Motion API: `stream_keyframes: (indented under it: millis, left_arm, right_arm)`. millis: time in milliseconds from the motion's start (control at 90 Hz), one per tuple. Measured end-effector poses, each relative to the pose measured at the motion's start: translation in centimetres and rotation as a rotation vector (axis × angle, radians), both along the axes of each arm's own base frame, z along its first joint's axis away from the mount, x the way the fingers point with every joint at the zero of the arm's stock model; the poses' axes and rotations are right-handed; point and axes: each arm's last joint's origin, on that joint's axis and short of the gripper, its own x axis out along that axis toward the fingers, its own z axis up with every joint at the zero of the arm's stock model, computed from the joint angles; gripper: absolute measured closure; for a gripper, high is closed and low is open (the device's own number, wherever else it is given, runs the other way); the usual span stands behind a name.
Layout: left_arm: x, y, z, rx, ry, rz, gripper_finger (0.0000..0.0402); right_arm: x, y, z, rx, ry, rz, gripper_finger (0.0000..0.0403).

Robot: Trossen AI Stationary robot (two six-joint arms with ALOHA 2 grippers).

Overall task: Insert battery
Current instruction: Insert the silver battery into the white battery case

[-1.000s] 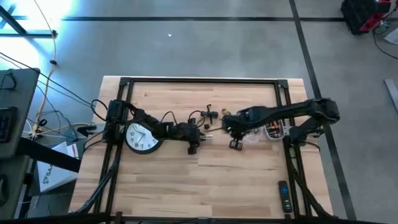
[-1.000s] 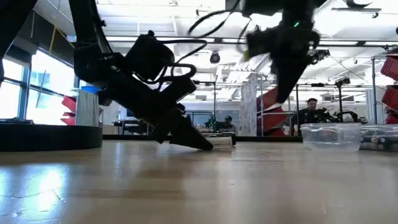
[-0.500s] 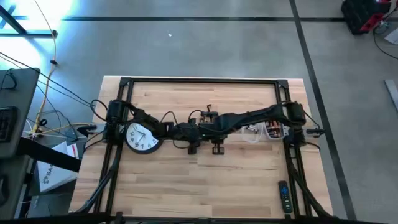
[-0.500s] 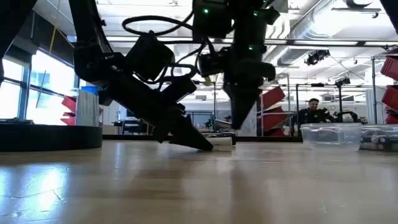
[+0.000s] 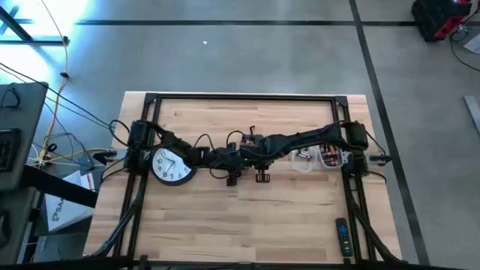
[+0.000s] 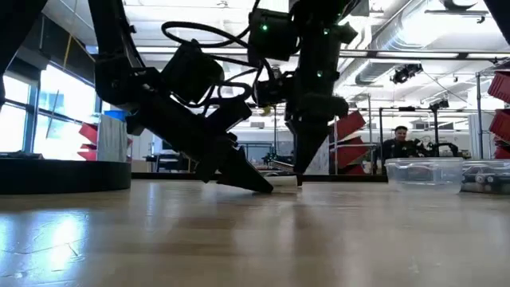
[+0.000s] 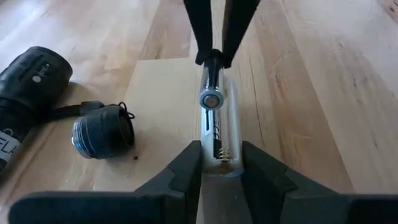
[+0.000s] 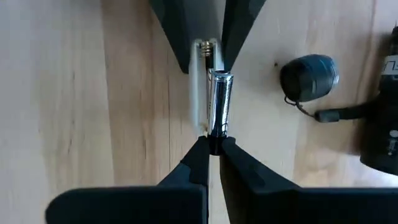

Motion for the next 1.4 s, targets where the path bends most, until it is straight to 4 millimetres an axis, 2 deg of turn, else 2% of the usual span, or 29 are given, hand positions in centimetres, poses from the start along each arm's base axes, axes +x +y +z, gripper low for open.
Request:
stream_keyframes:
  millis: [1056,1400]
  left_arm:
    - [-0.03,0.0,-0.07,0.0,0.003,-0.001,0.0323]
    - [-0.03,0.0,-0.08,0.0,0.004,-0.001,0.0323]
  right_arm:
    - [0.2,0.09,-0.01,0.028,-0.021,0.017,0.0403]
    - [0.13,0.48,-0.01,-0.034,-0.017,-0.007,0.0403]
